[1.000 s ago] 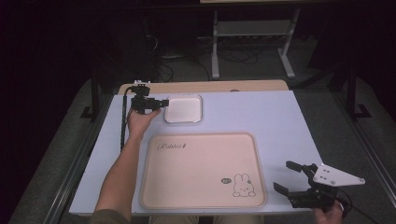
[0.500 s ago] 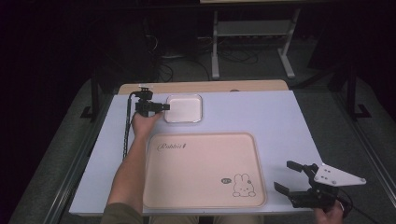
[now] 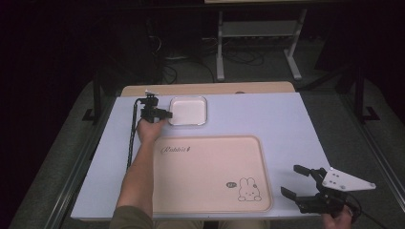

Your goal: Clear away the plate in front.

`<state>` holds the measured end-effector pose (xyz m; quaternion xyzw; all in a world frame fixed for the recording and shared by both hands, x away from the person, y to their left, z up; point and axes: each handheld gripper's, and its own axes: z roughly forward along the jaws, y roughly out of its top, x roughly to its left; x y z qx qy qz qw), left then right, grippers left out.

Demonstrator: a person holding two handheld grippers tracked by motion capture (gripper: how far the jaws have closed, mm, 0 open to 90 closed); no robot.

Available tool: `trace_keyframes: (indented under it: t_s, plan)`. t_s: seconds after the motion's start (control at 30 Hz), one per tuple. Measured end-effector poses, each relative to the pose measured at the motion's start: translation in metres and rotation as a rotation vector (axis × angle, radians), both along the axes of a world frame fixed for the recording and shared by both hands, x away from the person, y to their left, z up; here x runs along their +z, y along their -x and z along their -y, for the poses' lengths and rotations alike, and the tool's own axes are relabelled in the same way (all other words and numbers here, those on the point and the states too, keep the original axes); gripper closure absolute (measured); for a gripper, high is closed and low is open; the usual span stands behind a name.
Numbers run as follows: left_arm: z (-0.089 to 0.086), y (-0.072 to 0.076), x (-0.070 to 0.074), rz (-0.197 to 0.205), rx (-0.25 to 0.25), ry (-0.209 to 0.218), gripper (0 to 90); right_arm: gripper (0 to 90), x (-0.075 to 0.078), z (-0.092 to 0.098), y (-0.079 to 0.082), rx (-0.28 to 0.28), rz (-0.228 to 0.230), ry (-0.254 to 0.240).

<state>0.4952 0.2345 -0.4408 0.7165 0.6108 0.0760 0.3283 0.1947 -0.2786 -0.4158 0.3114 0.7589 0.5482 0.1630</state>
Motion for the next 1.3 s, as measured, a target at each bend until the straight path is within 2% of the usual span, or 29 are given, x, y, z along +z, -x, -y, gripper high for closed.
trace_keyframes:
  t_s: [0.1, 0.43, 0.5, 0.6, 0.73, 1.13, 1.2, 1.3]
  plan:
    - [0.0, 0.0, -0.004, -0.014, 0.008, 0.0, 65.8, 13.0, 0.0, 0.0, 0.0, 0.0, 0.003, 0.001]
    - [0.005, 0.001, -0.006, -0.015, 0.02, 0.014, 82.0, 13.0, 0.0, 0.0, 0.0, -0.001, 0.002, 0.001]
    - [0.006, 0.001, -0.006, -0.013, 0.029, 0.014, 82.9, 13.0, 0.0, 0.0, 0.001, -0.001, 0.004, 0.0]
    - [0.005, 0.001, -0.007, -0.012, 0.066, 0.04, 85.5, 13.0, 0.0, 0.001, 0.001, -0.001, 0.003, -0.001]
    - [0.002, 0.003, -0.01, -0.013, 0.115, 0.109, 88.6, 13.0, 0.0, 0.001, 0.001, -0.002, 0.002, -0.003]
    - [-0.005, 0.006, -0.012, -0.014, 0.164, 0.195, 89.1, 13.0, 0.0, 0.001, 0.002, -0.001, 0.003, 0.0]
    - [-0.007, 0.007, -0.01, -0.011, 0.171, 0.198, 89.1, 13.0, 0.001, 0.001, 0.002, -0.001, 0.004, -0.001]
    - [-0.01, 0.008, -0.007, 0.003, 0.184, 0.238, 89.1, 13.0, 0.001, 0.001, 0.002, -0.003, 0.002, -0.001]
